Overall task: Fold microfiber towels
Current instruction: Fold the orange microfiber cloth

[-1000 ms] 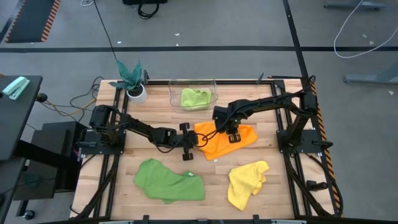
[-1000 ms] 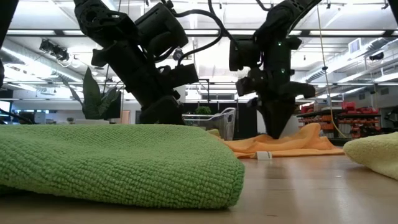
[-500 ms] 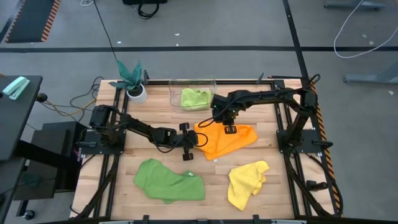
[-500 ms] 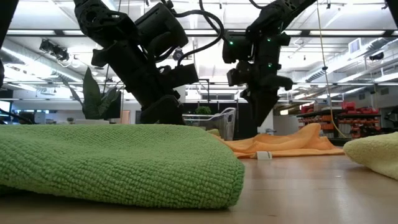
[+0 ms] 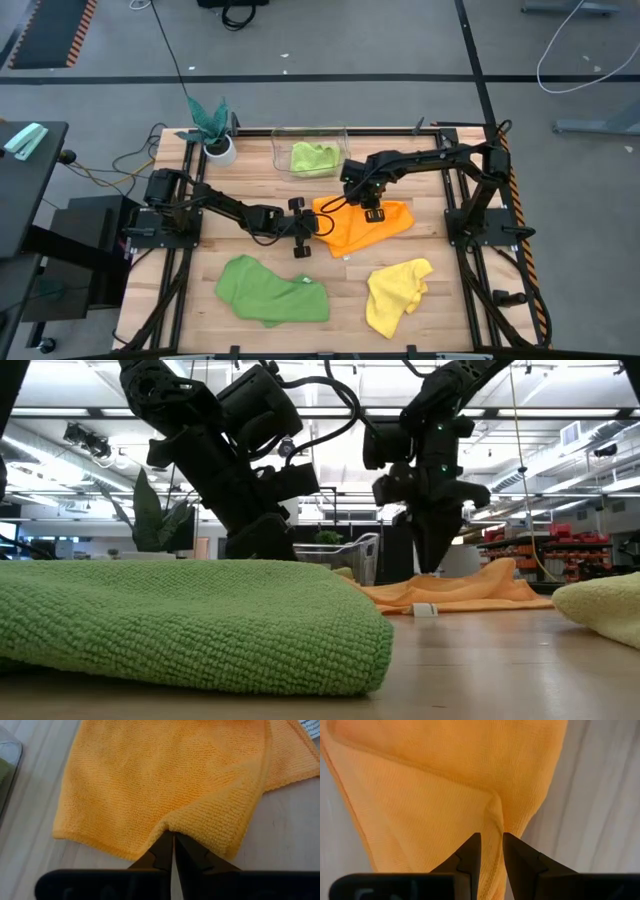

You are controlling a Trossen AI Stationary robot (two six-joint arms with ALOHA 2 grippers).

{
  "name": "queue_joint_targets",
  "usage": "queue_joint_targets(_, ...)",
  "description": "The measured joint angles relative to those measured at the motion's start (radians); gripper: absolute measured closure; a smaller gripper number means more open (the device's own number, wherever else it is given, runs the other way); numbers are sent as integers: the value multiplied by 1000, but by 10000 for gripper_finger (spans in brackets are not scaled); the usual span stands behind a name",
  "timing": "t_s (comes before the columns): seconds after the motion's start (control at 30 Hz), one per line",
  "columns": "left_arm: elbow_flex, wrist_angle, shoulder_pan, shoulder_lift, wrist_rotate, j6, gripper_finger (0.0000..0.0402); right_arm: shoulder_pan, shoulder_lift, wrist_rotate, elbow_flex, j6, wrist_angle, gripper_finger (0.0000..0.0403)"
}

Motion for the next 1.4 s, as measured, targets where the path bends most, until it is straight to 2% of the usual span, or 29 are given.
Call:
queue_joint_targets(0.27, 0, 0, 0, 0, 0, 0, 396, -3, 0, -1, -4, 14, 34, 315)
queue_joint_targets(0.53, 0, 0, 0, 0, 0, -1, 366, -9, 0, -11, -4, 15, 38, 315)
queue_joint_targets(0.9, 0, 0, 0, 0, 0, -7, 391, -7, 0, -19, -66, 19, 74, 315)
queue_joint_targets(1.2, 0, 1, 0, 0, 1, -8, 372, -7, 0, -19, -87, 51, 116, 315)
queue_joint_targets(1.4, 0, 1, 0, 0, 1, -8, 374, 1, 0, -16, -87, 51, 80, 314)
